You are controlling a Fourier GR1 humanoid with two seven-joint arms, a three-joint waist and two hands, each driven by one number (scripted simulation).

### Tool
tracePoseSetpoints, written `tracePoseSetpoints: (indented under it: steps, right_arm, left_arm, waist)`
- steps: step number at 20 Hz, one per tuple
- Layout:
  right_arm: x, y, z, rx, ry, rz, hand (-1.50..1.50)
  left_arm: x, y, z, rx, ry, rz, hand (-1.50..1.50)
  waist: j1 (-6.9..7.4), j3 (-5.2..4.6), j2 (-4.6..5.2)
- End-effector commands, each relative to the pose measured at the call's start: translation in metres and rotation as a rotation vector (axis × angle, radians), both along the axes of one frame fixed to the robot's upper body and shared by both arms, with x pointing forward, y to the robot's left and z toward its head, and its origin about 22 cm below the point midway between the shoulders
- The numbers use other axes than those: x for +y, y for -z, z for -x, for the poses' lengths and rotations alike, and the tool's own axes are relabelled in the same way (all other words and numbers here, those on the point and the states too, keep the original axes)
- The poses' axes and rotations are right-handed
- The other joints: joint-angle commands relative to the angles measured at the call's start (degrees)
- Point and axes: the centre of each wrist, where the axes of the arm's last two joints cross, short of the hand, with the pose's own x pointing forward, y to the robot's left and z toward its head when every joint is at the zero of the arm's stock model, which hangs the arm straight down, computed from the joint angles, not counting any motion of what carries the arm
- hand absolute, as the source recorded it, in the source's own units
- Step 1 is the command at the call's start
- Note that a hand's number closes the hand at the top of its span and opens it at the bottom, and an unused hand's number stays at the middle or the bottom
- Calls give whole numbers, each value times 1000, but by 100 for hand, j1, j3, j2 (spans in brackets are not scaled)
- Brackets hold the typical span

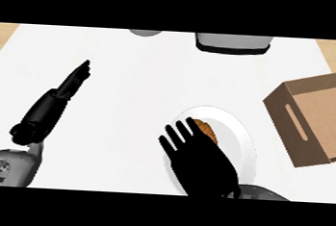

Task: Pick the croissant from the plate and place it in the cardboard box

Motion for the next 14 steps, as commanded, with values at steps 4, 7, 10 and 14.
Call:
tracePoseSetpoints:
  steps: [4, 7, 10, 14]
  right_arm:
    - [-6, 36, 3, -57, 18, 33, -150]
    - [9, 30, -22, -40, 26, 47, -150]
    - [2, 41, -26, -71, 28, 68, -150]
    - [-5, 34, -34, -79, 66, 96, -150]
  left_arm:
    - [-4, -3, -1, -9, -28, -6, 0]
    - [-12, 2, 11, -11, 18, -6, 0]
    - [-11, -18, -14, -10, 9, -4, 0]
    - [-12, -12, 0, -13, 6, -2, 0]
  waist:
    - [-5, 3, 6]
    - [22, 2, 6]
    - [7, 2, 8]
    - [13, 2, 1]
